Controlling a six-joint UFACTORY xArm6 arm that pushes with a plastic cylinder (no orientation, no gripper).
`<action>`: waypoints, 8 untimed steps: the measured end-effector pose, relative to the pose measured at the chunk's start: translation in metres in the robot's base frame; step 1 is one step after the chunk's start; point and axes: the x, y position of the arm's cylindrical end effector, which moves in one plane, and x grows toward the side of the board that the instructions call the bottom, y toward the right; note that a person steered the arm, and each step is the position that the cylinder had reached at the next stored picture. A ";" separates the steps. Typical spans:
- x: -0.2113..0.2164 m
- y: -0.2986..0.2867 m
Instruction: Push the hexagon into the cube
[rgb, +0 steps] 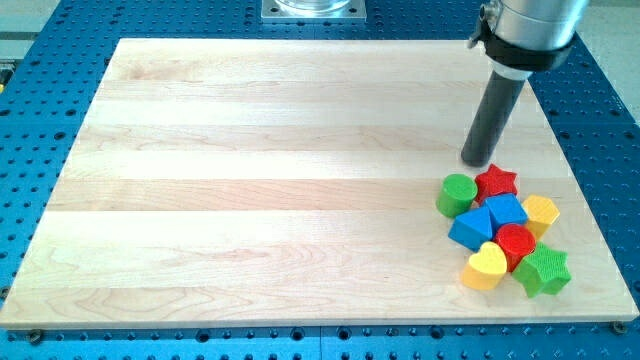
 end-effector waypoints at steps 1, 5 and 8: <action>0.026 0.000; 0.067 0.119; 0.100 0.064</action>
